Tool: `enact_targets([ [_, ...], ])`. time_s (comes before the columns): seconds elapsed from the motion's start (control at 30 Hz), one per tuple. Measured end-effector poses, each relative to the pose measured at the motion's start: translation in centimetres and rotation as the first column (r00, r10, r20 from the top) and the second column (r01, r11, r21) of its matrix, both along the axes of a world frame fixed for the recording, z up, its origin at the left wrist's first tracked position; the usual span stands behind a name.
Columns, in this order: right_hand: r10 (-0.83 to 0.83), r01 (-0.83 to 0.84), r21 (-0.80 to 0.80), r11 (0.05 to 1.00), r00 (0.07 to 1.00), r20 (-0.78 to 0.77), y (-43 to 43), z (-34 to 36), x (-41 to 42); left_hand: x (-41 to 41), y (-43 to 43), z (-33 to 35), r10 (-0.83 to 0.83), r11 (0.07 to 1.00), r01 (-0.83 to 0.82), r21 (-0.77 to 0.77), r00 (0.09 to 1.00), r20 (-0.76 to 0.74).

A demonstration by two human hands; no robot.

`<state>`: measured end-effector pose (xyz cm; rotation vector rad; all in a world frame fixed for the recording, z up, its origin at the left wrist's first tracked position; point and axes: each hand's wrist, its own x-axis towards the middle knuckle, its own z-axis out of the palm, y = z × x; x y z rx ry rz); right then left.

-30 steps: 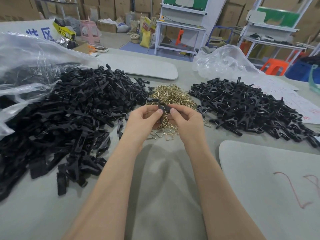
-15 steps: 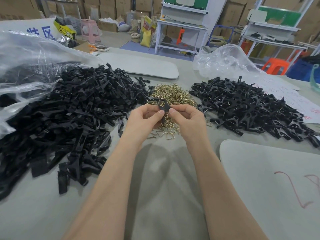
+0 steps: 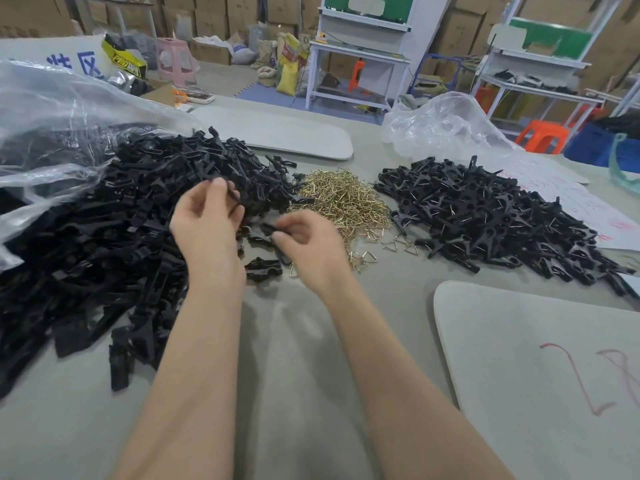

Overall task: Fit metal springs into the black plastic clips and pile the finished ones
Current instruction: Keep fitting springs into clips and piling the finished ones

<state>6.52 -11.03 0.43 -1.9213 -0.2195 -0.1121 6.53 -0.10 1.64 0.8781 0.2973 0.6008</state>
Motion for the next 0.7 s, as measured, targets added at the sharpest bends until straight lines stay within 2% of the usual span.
enact_targets([
  [0.07,0.125,-0.121,-0.144,0.982,0.992,0.018,1.4,0.5,0.0,0.0,0.0,0.0,0.063,0.998,-0.063,-0.025,0.998,0.006],
  [0.1,0.141,-0.122,-0.259,0.958,0.988,0.056,1.7,0.5,0.1,0.0,0.1,0.0,0.080,0.997,-0.080,-0.022,0.997,0.003],
  [0.17,0.144,-0.072,-0.501,0.862,0.984,0.105,1.4,0.3,0.0,0.1,0.1,-0.2,0.089,0.996,-0.089,-0.017,0.996,-0.010],
  [0.23,0.150,-0.071,-0.656,0.752,0.986,0.066,1.0,-0.6,-0.4,0.1,0.0,-0.4,0.073,0.997,-0.073,-0.007,0.997,-0.027],
  [0.3,0.125,-0.049,-0.697,0.716,0.990,0.059,0.9,-1.5,-1.1,0.2,-0.4,-0.6,0.037,0.999,-0.036,0.014,0.998,-0.047],
  [0.4,0.074,0.027,-0.662,0.749,0.990,0.124,0.7,-1.8,-1.3,0.3,-1.0,-0.8,-0.030,0.999,0.033,0.040,0.996,-0.090],
  [0.5,-0.013,0.045,-0.457,0.888,0.997,0.073,-1.0,-1.1,-0.6,0.4,-1.2,-1.0,-0.083,0.990,0.096,0.101,0.988,-0.128],
  [0.57,-0.052,0.048,-0.157,0.986,0.998,-0.022,-2.7,-0.6,-0.4,0.3,-1.6,-1.1,-0.175,0.968,0.201,0.148,0.969,-0.172],
  [0.63,-0.038,0.061,0.207,0.977,0.993,-0.113,-4.2,-0.3,-0.4,0.3,-2.3,-1.2,-0.302,0.917,0.350,0.190,0.922,-0.242],
  [0.7,-0.016,0.089,0.445,0.891,0.986,-0.166,-4.9,-0.3,-0.4,0.2,-3.1,-1.2,-0.408,0.848,0.479,0.227,0.864,-0.295],
])
